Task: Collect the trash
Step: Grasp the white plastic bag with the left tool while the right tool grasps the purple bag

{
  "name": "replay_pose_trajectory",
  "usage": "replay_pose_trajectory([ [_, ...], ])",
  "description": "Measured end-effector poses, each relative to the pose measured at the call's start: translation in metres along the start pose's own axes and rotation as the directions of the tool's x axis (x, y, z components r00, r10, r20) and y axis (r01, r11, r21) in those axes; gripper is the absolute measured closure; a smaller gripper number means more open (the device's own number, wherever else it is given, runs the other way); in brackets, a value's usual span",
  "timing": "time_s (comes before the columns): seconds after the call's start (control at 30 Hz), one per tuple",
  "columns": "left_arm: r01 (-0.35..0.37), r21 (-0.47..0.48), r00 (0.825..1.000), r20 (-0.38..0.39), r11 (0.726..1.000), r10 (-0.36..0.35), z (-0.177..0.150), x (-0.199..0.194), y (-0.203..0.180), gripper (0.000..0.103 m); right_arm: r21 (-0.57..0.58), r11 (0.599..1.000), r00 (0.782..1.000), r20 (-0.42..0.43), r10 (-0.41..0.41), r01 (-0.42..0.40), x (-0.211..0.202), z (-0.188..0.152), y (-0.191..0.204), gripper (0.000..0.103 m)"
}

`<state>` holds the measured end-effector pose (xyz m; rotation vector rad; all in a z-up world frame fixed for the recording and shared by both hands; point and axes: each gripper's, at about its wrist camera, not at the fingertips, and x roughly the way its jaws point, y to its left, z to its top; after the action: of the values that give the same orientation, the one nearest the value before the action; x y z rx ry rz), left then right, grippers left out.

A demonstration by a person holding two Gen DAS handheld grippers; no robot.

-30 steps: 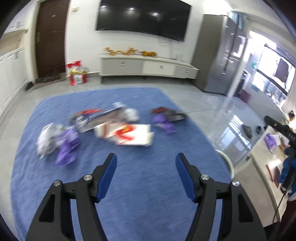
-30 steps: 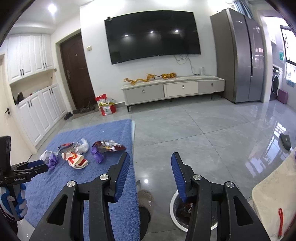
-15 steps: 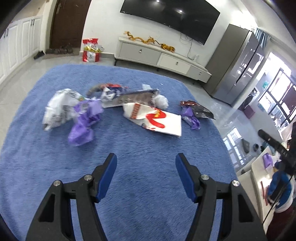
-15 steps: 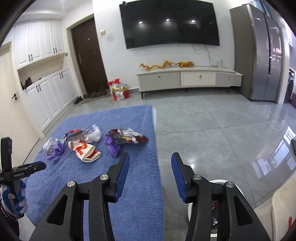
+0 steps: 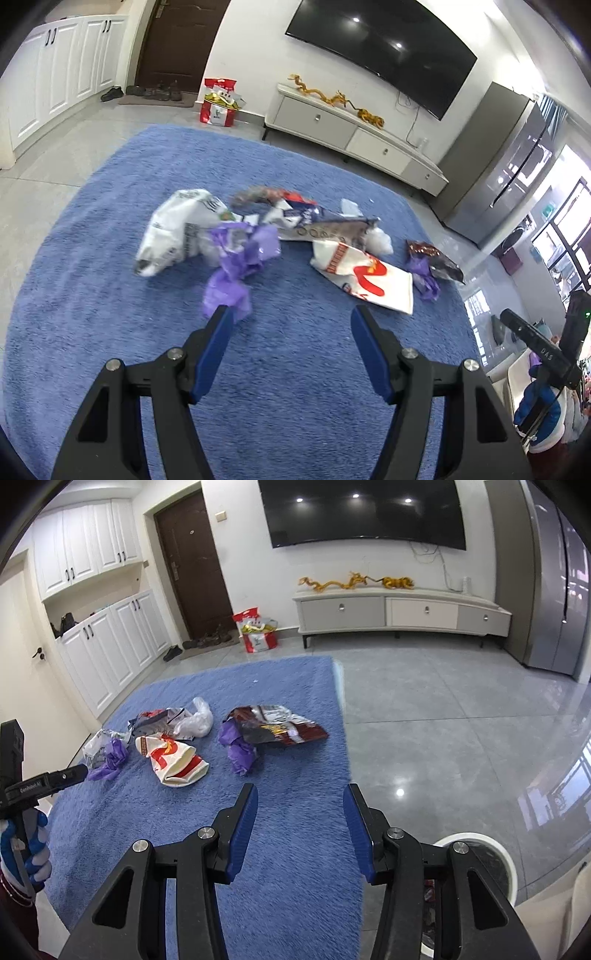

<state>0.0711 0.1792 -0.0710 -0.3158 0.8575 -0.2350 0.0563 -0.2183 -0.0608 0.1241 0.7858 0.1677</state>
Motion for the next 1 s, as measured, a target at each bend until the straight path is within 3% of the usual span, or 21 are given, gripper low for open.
replay_pose_trajectory([
  [0.13, -0.026, 0.015, 0.999, 0.034, 1.000, 0.025, 0.013, -0.007, 0.008, 0.038, -0.030, 0.999, 0.999, -0.018, 0.030, -0.031, 0.017, 0.004, 0.013, 0.055],
  [0.33, -0.128, 0.013, 0.990, 0.067, 0.992, 0.127, 0.039, 0.001, 0.035, 0.038, -0.060, 0.996, 0.997, -0.036, 0.063, -0.065, 0.035, 0.012, 0.025, 0.055],
  [0.5, -0.197, 0.019, 0.980, 0.035, 0.980, 0.196, 0.055, 0.026, 0.056, 0.038, -0.066, 0.994, 0.995, -0.062, 0.083, -0.087, 0.055, 0.017, 0.031, 0.055],
  [0.7, -0.202, -0.010, 0.979, -0.010, 0.979, 0.202, 0.057, 0.054, 0.072, 0.040, -0.071, 0.992, 0.991, -0.091, 0.100, -0.106, 0.082, 0.024, 0.035, 0.055],
  [0.77, -0.198, -0.015, 0.980, -0.017, 0.980, 0.198, 0.055, 0.060, 0.074, 0.045, -0.073, 0.991, 0.989, -0.101, 0.105, -0.112, 0.091, 0.026, 0.037, 0.055],
  [0.9, -0.199, -0.037, 0.979, -0.039, 0.979, 0.198, 0.052, 0.068, 0.083, 0.066, -0.083, 0.989, 0.986, -0.122, 0.109, -0.120, 0.109, 0.028, 0.043, 0.055],
  [1.0, -0.203, -0.044, 0.979, -0.040, 0.978, 0.201, 0.051, 0.068, 0.087, 0.074, -0.093, 0.988, 0.984, -0.139, 0.108, -0.122, 0.122, 0.028, 0.048, 0.056],
])
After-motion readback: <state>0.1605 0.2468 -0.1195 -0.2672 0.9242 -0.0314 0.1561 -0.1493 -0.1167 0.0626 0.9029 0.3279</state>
